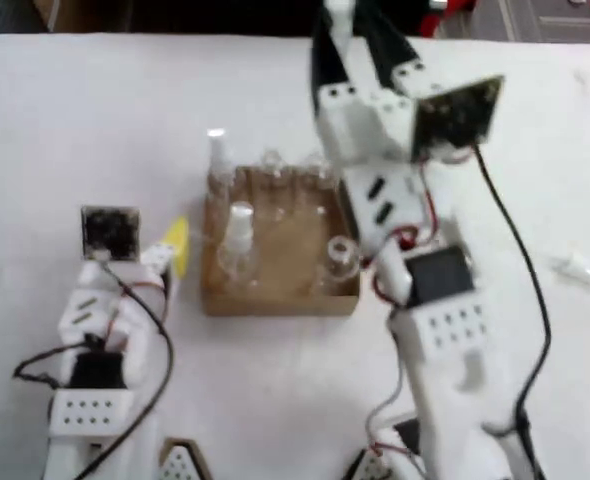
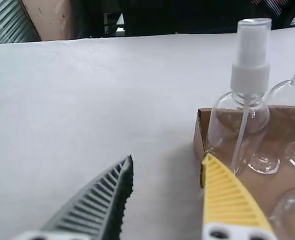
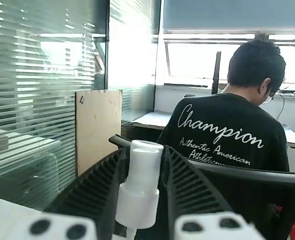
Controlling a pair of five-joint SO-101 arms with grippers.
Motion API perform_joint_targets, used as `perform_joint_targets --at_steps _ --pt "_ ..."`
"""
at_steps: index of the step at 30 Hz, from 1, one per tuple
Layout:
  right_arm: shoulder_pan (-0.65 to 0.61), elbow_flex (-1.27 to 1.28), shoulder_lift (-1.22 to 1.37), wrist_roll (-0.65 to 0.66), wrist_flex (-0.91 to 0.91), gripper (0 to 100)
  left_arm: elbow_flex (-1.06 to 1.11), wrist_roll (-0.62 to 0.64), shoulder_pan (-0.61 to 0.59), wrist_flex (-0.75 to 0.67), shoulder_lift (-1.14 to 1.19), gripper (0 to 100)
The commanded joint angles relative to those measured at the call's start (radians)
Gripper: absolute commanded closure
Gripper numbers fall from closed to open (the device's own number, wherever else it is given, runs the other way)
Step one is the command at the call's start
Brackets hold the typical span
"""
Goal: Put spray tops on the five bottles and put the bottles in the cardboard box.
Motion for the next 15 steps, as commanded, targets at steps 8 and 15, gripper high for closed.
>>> perform_joint_targets --at_steps 8,15 --pt "-0.048 -0.009 0.186 0.005 -0.234 98.3 -0.017 -0.011 -0.021 -0.028 -0.019 79" --pt "-0.137 -0.006 0.311 0.328 -0.369 98.3 -0.021 -0.011 -0.018 -0.028 -0.019 79"
